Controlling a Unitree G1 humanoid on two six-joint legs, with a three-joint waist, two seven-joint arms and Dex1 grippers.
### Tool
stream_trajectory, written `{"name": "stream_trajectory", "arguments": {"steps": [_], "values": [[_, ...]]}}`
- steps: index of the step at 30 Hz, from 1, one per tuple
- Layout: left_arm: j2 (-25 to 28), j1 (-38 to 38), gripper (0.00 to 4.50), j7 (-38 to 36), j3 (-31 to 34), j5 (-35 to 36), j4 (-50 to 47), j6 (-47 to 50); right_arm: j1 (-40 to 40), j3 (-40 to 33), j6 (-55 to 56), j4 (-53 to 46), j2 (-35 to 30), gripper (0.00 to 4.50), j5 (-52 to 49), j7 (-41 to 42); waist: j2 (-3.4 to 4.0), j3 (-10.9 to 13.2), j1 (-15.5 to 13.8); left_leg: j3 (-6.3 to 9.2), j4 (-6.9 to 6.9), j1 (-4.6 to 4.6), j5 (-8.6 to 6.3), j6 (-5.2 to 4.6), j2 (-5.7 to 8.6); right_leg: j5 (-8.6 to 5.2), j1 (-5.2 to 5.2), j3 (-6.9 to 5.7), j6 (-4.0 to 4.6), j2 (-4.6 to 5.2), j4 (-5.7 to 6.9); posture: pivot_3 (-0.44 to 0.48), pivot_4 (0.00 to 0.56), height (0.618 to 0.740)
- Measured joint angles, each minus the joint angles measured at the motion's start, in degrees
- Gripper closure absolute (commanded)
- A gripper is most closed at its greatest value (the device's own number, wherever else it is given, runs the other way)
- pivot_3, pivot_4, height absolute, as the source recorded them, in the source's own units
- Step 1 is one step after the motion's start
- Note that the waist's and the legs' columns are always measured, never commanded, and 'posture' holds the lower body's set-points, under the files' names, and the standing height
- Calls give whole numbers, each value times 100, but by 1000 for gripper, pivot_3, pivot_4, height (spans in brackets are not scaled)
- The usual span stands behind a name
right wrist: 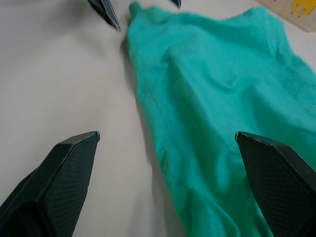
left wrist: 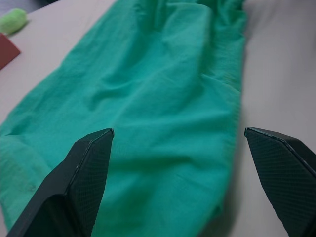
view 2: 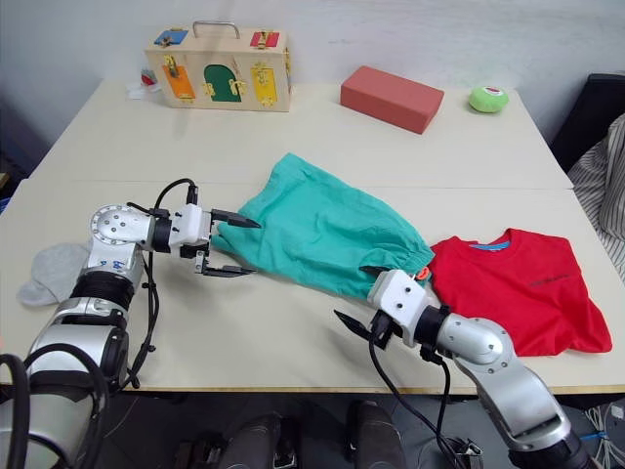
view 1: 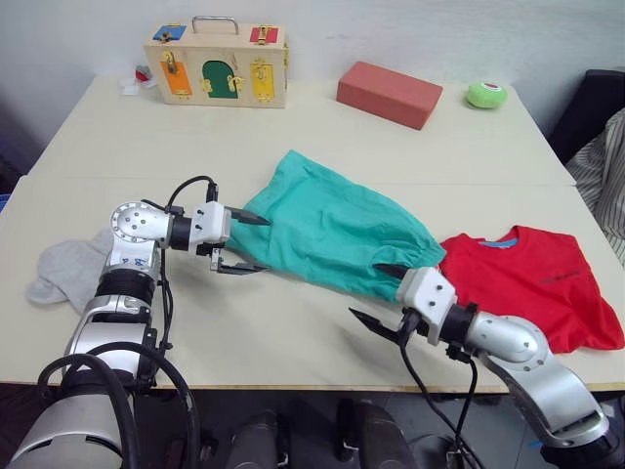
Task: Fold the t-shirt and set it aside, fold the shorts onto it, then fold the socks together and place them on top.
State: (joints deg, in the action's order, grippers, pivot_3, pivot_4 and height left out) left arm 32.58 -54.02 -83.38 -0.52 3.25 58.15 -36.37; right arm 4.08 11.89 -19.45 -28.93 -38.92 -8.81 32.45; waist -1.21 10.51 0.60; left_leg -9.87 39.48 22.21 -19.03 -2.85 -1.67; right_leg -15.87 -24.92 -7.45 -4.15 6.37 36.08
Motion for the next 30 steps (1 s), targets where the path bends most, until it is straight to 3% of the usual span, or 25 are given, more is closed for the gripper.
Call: {"name": "stream_trajectory", "arguments": {"steps": [4,8,11,14,19,23,27,30], "values": [[9,0,68,593,-327,-515,189,-290,4,143,177,398,1,0,866,-366,0,0,-57,4,8,3,-2,-5,3,1,3,-1,-2,8,1,0,150,740],[-41,-93,0,1437,-571,-950,641,-333,-14,133,234,498,35,873,1077,-397,-3,-2,-56,28,16,-6,-3,-6,-2,2,33,-11,-3,7,0,0,150,740],[-106,-342,587,2285,-742,-1304,936,-224,74,128,294,705,93,1803,1118,-385,-6,-4,-71,43,40,-6,-1,-19,2,11,46,-8,-3,19,-5,0,150,740],[-222,-432,1523,2769,-818,-1470,1099,-2,247,127,334,952,109,2882,1194,-331,-6,-5,-57,43,47,-5,1,-25,1,23,47,-8,-2,30,-6,0,150,740],[-209,-420,3046,2427,-819,-1371,1159,208,466,128,549,1294,144,4500,1217,-106,-5,-6,-35,41,47,-6,2,-21,-7,22,43,-12,2,29,-1,0,150,740],[26,-72,4389,1860,-669,-1066,899,229,659,126,863,1592,155,4500,1168,166,-1,-9,76,34,46,-7,0,-16,-13,20,39,-14,5,25,1,0,150,740],[441,841,4452,1347,-340,-470,-143,459,827,142,1376,1882,150,4500,960,668,6,-13,230,29,32,-17,-7,-2,-25,8,37,-8,23,20,27,0,150,740],[947,2355,4452,1201,56,207,-2165,1355,1056,191,2011,2176,171,4500,691,1257,11,-10,328,34,12,-33,-10,15,-34,-4,36,18,41,17,29,0,150,740]]}}
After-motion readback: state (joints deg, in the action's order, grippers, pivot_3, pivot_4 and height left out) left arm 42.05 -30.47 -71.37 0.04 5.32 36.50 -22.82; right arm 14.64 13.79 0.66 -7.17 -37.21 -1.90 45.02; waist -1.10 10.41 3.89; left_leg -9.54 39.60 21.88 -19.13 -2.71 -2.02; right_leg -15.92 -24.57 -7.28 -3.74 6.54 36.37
